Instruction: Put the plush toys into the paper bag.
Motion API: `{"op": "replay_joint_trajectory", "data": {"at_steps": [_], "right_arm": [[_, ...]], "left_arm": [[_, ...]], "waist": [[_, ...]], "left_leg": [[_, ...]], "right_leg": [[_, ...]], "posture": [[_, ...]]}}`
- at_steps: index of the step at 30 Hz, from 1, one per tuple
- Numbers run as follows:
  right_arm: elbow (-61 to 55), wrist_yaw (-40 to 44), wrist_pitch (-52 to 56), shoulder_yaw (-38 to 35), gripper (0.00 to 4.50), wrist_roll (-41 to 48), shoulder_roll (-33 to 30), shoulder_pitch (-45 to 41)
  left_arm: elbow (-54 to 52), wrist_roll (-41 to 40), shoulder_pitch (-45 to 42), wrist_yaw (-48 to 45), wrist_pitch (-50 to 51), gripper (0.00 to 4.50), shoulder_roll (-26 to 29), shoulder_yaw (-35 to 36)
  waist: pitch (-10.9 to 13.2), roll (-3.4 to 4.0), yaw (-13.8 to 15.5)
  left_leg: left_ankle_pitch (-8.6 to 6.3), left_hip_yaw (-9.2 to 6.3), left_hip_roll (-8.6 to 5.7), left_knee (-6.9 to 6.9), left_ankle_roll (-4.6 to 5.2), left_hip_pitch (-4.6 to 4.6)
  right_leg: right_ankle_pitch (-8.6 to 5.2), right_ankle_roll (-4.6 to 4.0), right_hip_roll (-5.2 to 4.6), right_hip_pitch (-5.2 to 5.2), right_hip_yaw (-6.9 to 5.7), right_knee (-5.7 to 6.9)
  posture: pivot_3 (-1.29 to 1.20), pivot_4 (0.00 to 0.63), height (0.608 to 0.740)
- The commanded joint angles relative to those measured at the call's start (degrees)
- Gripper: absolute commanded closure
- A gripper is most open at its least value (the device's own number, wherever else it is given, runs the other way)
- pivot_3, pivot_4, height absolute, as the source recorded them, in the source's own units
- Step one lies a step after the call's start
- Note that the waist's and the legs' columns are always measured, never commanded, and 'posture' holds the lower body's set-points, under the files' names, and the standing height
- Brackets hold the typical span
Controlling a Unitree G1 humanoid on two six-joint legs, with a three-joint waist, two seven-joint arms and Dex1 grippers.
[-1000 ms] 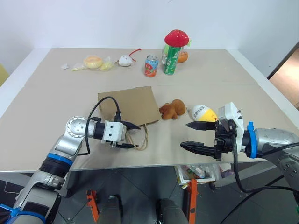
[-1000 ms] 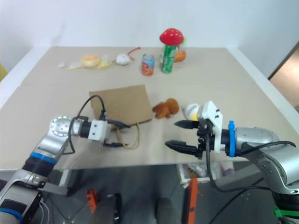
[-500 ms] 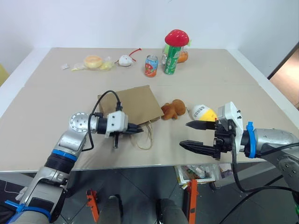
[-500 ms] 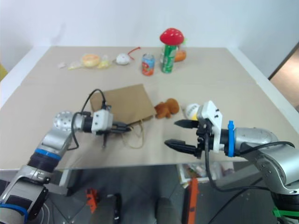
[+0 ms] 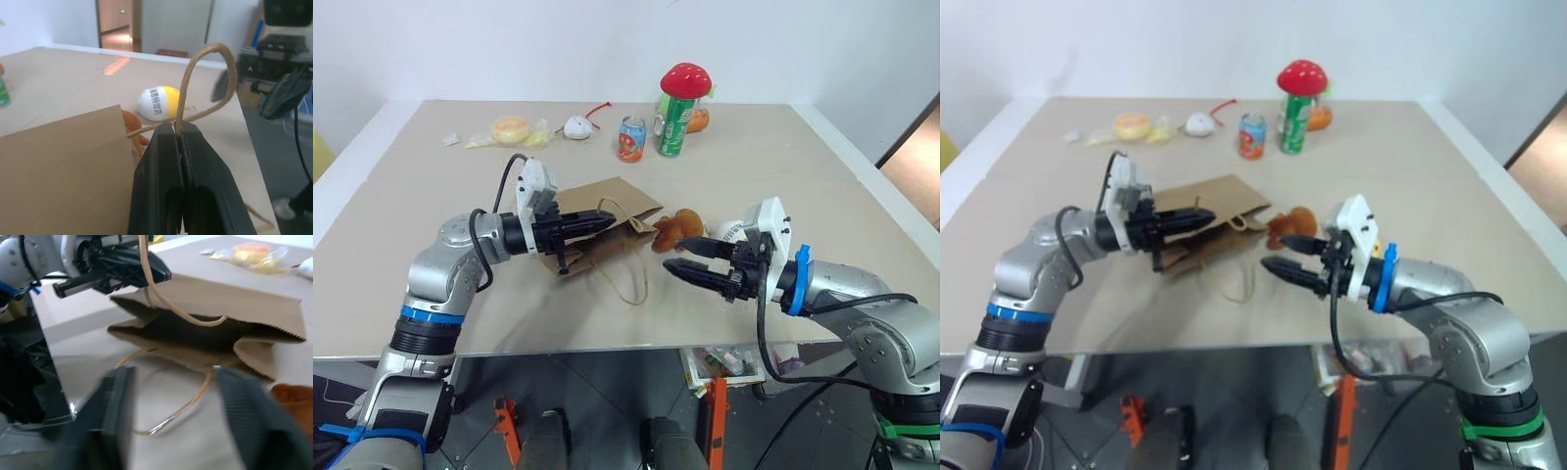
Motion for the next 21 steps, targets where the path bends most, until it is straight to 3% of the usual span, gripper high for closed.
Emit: {"op": "replay_joint_trajectory", "data": {"at_steps": [1,3,9,15,21], "right_arm": [[-0.2,-0.2,-1.4,-2.3,3.76,0.7,0.6,-1.1],[0.0,-0.3,-1.8,-1.3,4.44,0.0,1.3,-1.4],[8.0,-6.6,-6.3,9.8,4.44,-13.2,8.7,-8.7],[16.7,-10.7,-9.2,15.6,4.44,-21.0,17.9,-16.6],[22.9,-10.4,-8.9,22.2,4.44,-28.4,20.4,-18.6]], "left_arm": [[-3.5,-4.1,-0.9,3.2,3.6,4.50,-1.0,3.5],[-4.1,-5.1,-1.0,4.3,4.8,4.50,-1.4,4.2],[-5.8,-7.8,-0.7,6.4,7.5,4.50,-2.5,5.1],[-7.0,-8.5,-0.5,7.1,8.0,4.50,-3.0,4.5],[-7.1,-8.4,-0.9,8.4,7.5,4.50,-3.8,4.8]], "waist": [[0.0,0.00,0.0],[0.0,0.00,0.0],[0.0,0.01,-0.3],[0.0,0.02,-0.3],[0.0,0.01,-0.1]], "left_leg": [[0.00,0.00,0.01,-0.01,0.00,0.00],[0.00,-0.02,0.02,-0.02,0.00,0.01],[0.00,-0.05,0.02,-0.04,0.00,0.05],[0.01,-0.10,0.04,-0.06,0.00,0.06],[0.02,-0.09,0.03,-0.06,0.00,-0.03]], "right_leg": [[0.00,0.00,0.01,-0.01,0.00,0.00],[-0.02,0.00,0.05,-0.02,0.00,0.00],[0.05,-0.08,0.09,-0.04,0.03,0.00],[0.11,-0.13,0.17,-0.07,0.04,0.03],[-0.03,-0.07,0.17,-0.05,0.06,0.03]], "posture": [[0.00,0.150,0.740],[0.00,0.150,0.740],[0.00,0.150,0.740],[0.00,0.150,0.740],[0.00,0.150,0.740]]}}
